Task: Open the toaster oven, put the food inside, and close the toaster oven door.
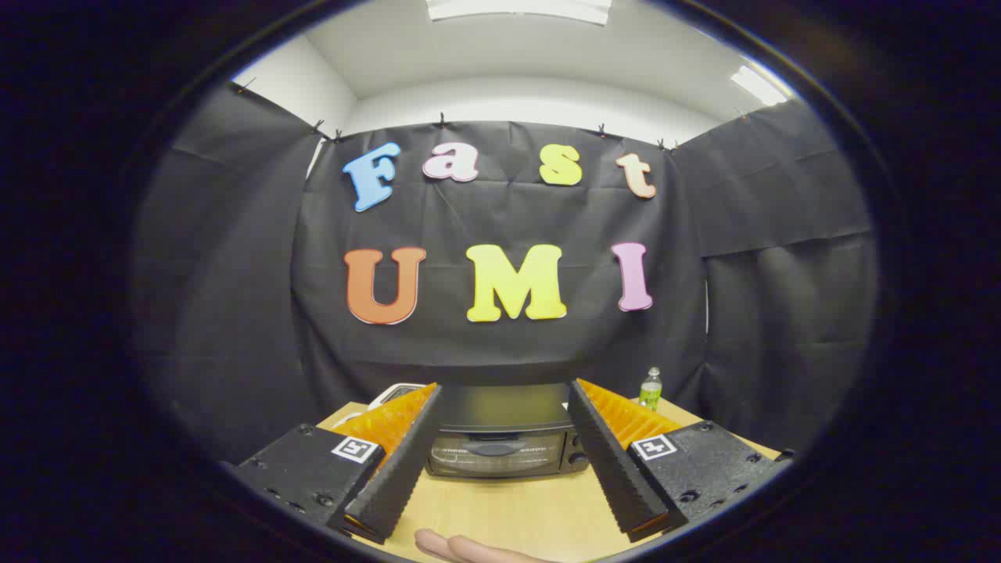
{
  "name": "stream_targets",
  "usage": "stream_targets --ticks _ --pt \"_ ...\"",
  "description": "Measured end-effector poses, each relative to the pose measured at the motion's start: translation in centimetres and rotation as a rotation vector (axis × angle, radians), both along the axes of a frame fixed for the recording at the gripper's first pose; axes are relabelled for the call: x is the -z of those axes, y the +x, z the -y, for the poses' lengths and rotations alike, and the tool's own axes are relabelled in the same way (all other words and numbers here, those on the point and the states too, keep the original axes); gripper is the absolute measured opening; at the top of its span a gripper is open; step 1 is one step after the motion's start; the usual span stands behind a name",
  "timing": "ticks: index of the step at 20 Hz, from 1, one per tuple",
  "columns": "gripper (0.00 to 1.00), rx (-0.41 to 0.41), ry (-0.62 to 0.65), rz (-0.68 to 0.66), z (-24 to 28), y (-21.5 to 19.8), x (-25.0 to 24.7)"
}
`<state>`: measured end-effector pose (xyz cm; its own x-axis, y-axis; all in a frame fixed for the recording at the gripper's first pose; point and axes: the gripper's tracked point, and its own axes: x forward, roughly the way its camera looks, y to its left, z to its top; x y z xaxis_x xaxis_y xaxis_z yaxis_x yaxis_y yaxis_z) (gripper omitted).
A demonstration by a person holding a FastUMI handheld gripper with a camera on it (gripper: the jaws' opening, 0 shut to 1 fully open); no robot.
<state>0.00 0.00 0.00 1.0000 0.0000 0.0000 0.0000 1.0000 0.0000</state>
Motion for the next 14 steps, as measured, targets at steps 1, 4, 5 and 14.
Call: stream_targets --ticks 1,4,5,14 --pt "1.00 0.015 -0.002 0.006 0.3 -0.2 -0.1" --pt "1.00 0.022 0.010 0.002 0.6 -0.3 -0.1" --pt "1.00 0.024 0.014 0.000 0.9 -0.2 -0.1" --pt "1.00 0.010 0.025 -0.057 1.0 1.1 1.9"
